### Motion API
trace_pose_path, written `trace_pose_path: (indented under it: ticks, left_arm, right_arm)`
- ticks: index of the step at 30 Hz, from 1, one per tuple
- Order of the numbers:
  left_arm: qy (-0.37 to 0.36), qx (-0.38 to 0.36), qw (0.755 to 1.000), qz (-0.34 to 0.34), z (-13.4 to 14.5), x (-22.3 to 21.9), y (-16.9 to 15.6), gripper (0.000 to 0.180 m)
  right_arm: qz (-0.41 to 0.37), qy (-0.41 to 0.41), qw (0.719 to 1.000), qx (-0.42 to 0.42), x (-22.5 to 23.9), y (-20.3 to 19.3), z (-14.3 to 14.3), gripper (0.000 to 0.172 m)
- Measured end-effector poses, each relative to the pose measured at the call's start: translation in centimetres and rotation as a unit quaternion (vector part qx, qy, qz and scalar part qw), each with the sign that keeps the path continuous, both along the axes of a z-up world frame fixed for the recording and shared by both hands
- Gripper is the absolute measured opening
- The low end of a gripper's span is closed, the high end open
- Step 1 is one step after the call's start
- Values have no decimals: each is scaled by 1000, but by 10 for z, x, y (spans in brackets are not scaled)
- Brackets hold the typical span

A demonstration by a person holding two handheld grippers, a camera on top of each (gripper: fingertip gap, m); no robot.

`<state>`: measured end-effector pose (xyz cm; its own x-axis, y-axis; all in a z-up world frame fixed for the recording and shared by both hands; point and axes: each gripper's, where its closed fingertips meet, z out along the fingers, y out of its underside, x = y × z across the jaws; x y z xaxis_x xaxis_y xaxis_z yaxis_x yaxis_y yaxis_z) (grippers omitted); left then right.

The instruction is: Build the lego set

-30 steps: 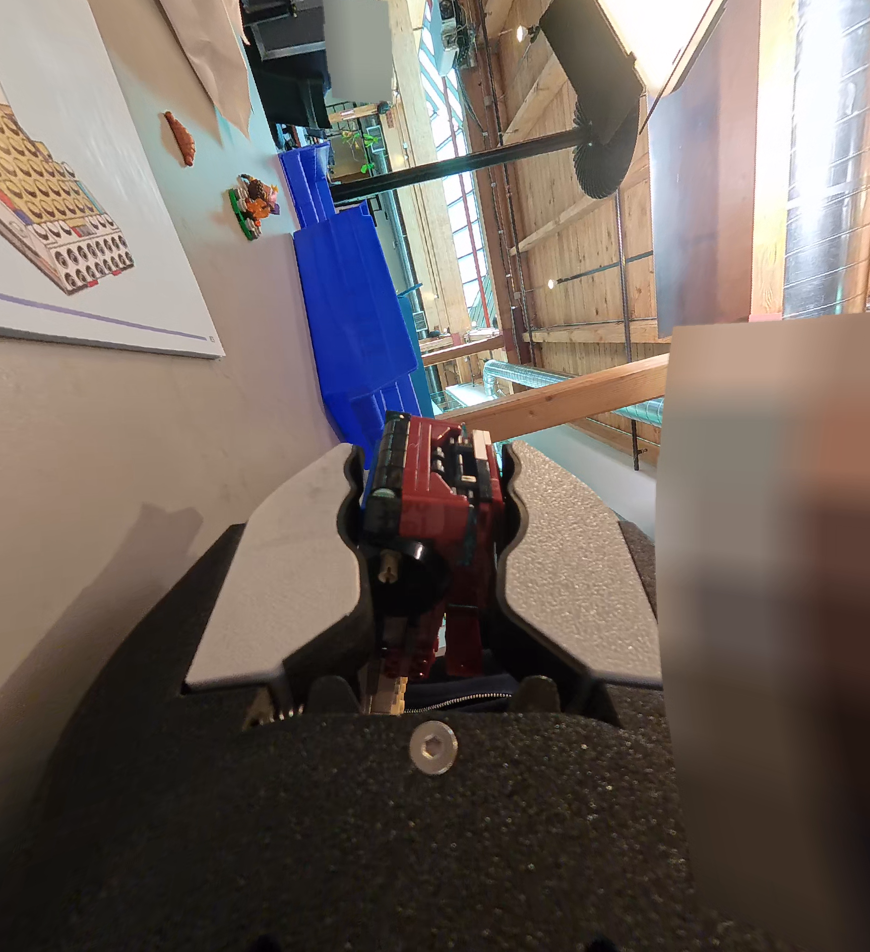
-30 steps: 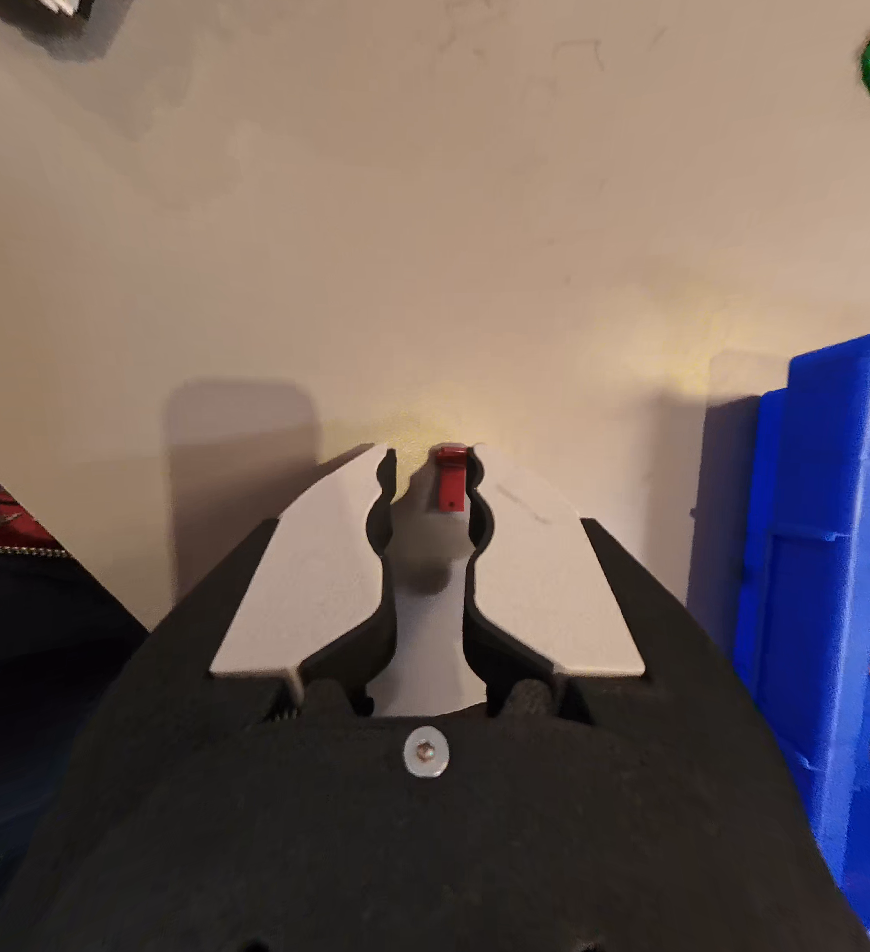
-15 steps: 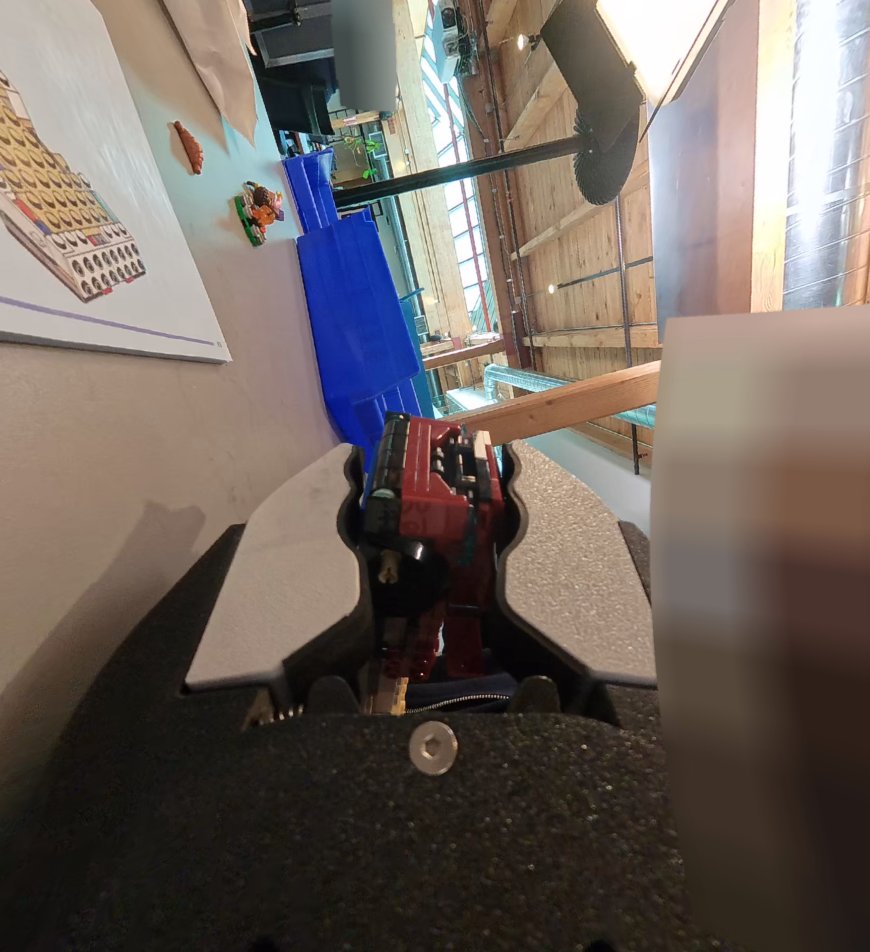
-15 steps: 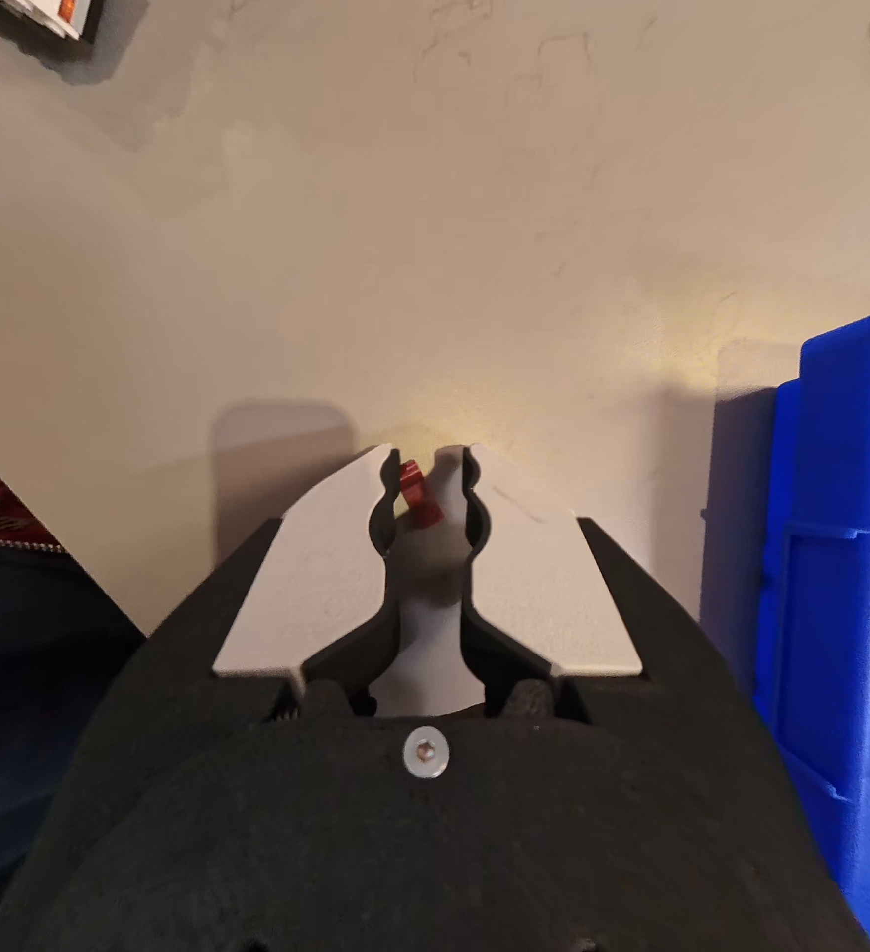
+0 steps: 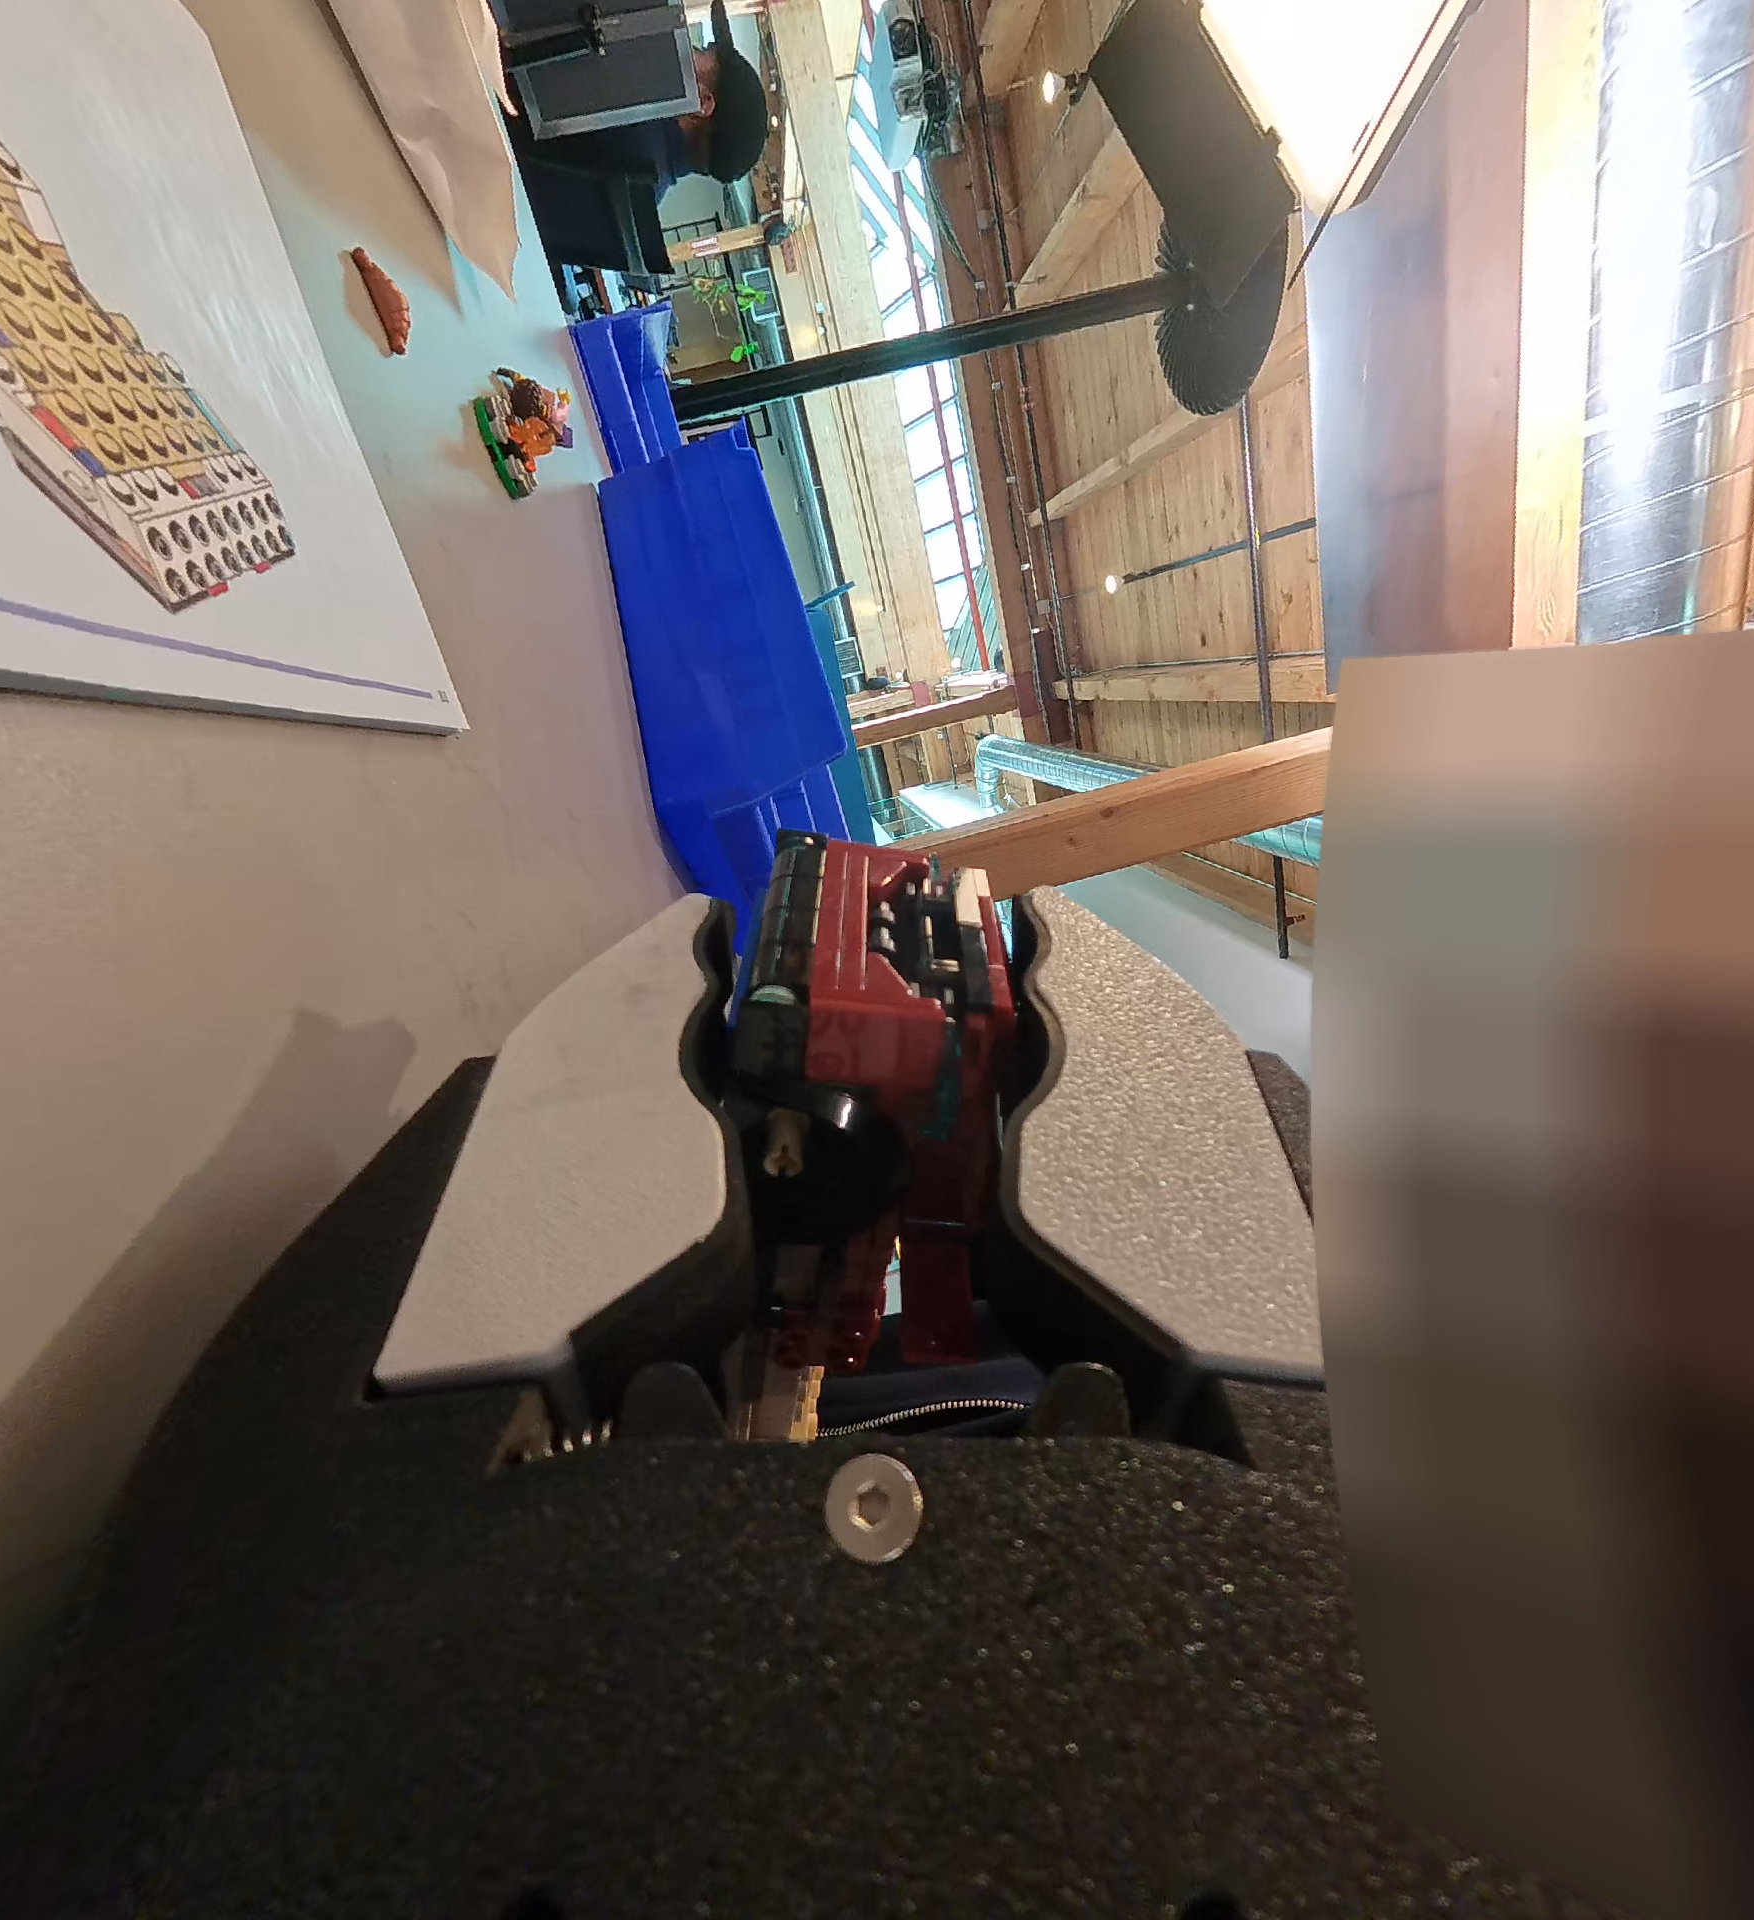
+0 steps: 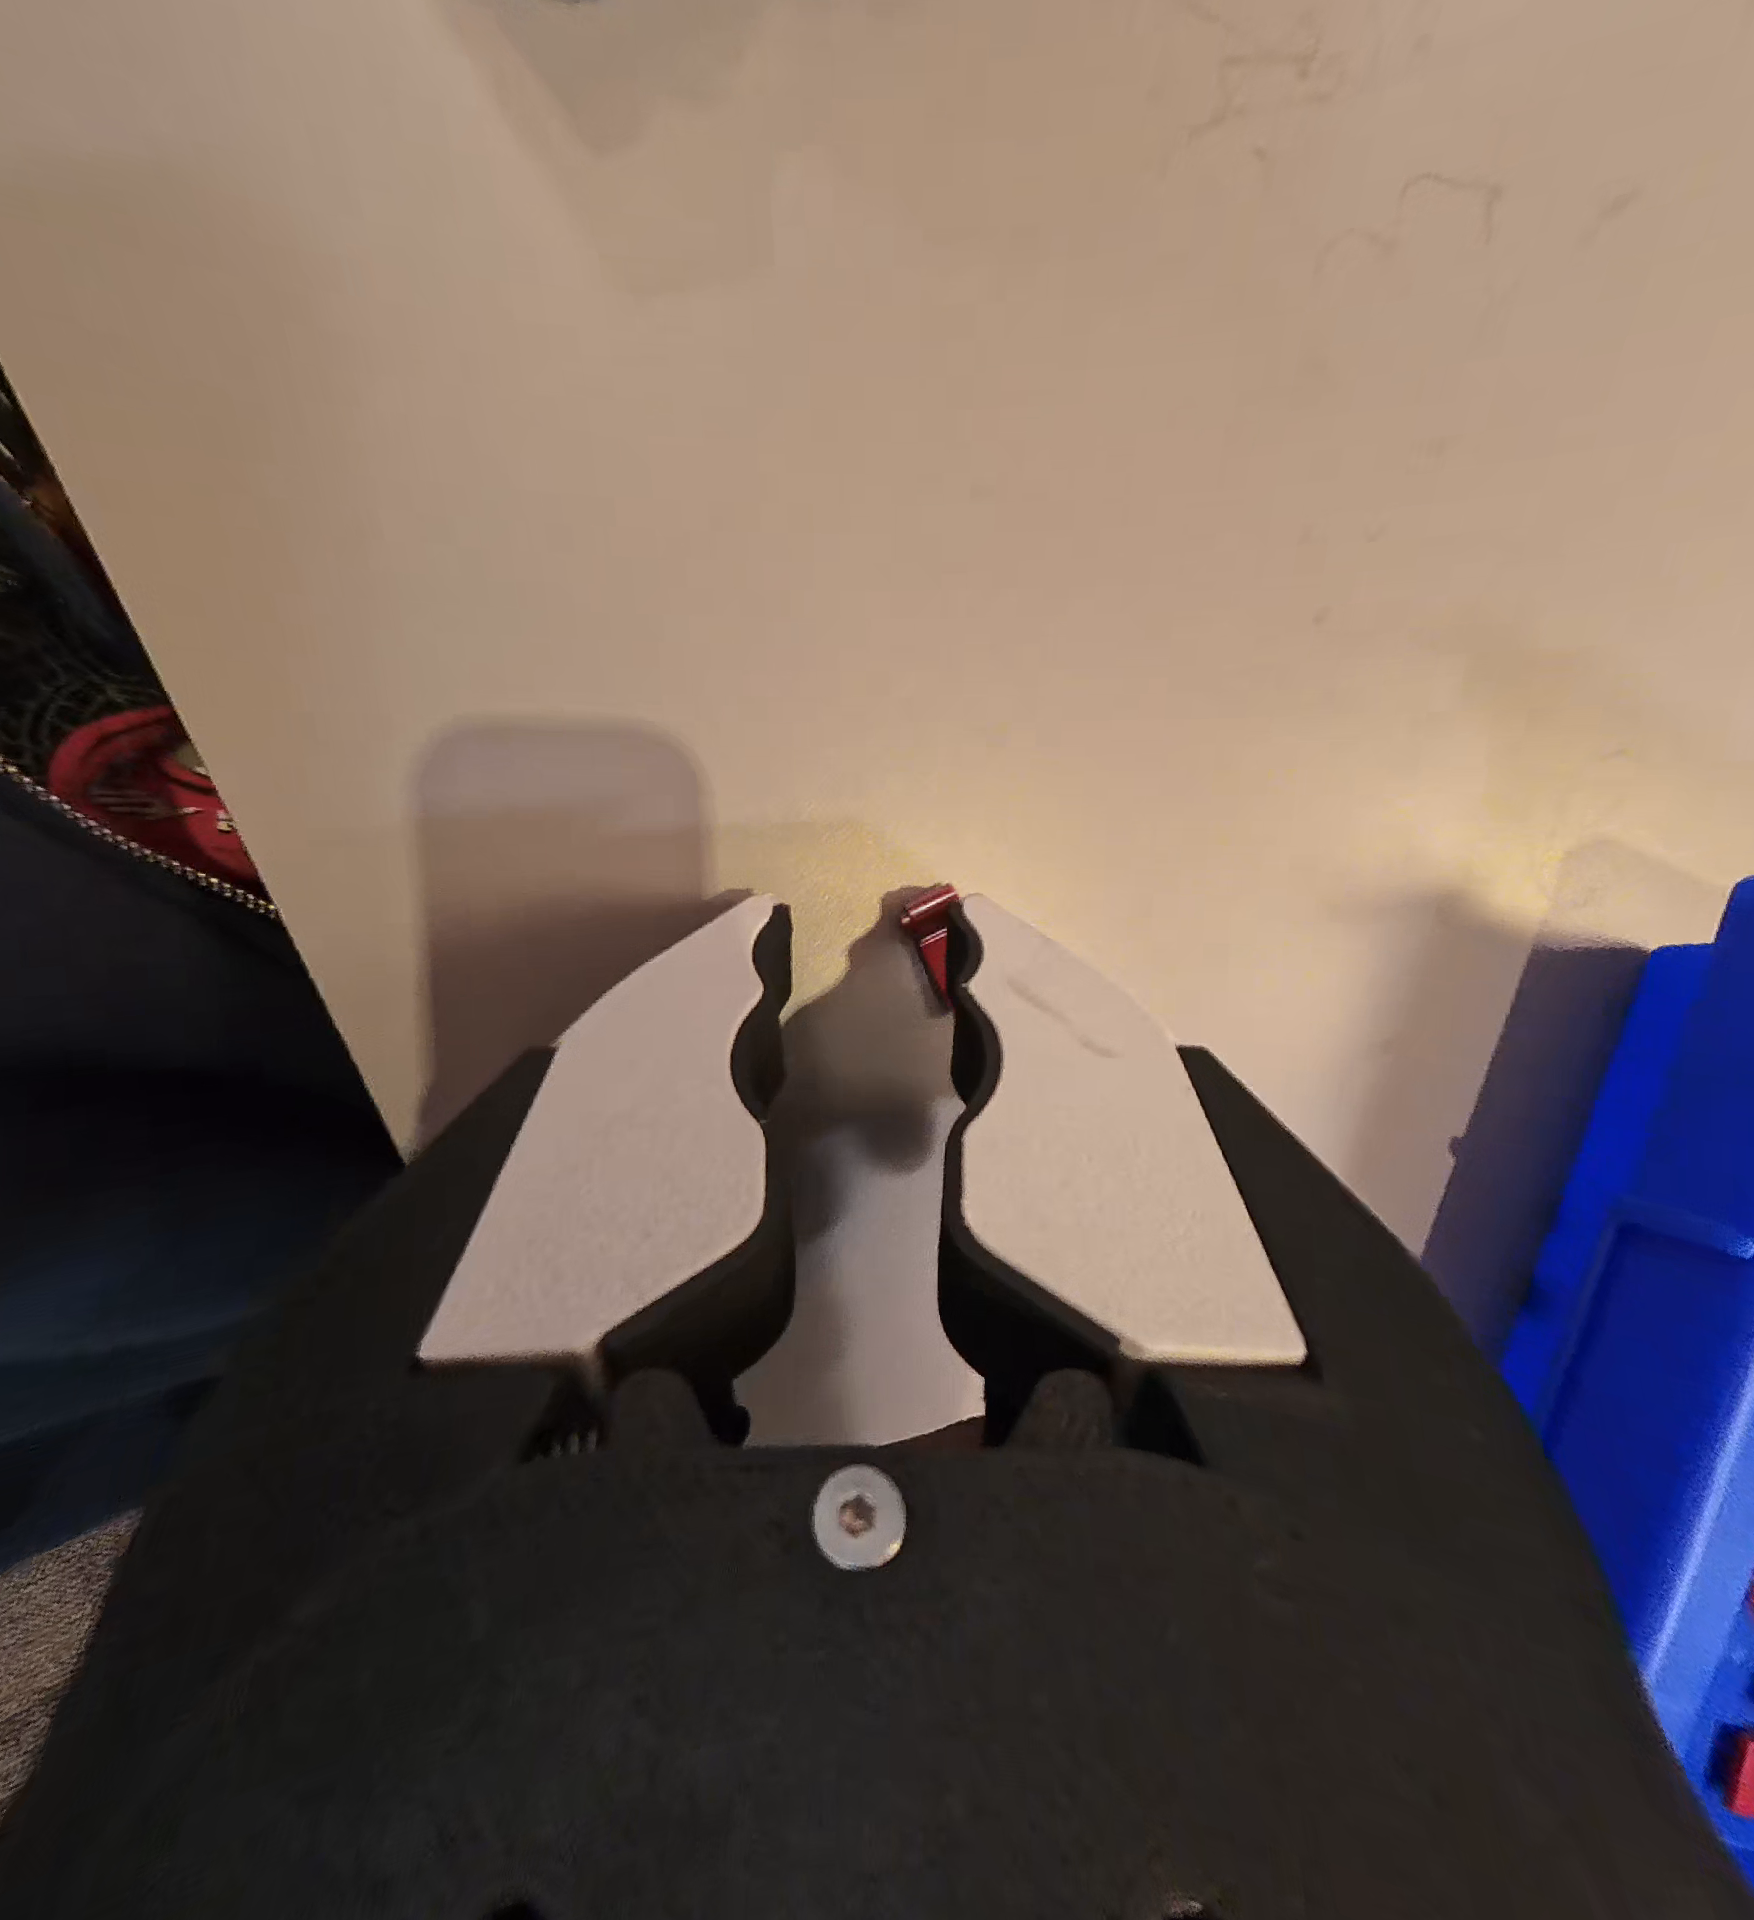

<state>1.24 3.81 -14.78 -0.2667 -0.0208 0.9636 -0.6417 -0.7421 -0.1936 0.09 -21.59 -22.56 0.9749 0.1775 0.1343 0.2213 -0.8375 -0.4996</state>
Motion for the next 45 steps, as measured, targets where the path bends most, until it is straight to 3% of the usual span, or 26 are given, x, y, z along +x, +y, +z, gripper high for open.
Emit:
trace_pose_path:
  ticks: [16, 29, 37, 45]
  left_arm:
    - [1, -2, 1000, -1, 0, 0, 0, 52]
    - [2, -3, 1000, -1, 0, 0, 0, 52]
    - [2, -4, 1000, -1, 0, 0, 1, 52]
    - [3, -5, 1000, -1, -1, 1, 1, 52]
  right_arm:
    - [39, -16, 999, -14, 1, 4, -1, 26]
    - [136, -28, 990, -25, -3, 8, 3, 22]
    - [130, -5, 991, -27, 3, 11, -3, 15]
    - [110, 23, 994, 3, 5, -2, 12, 23]
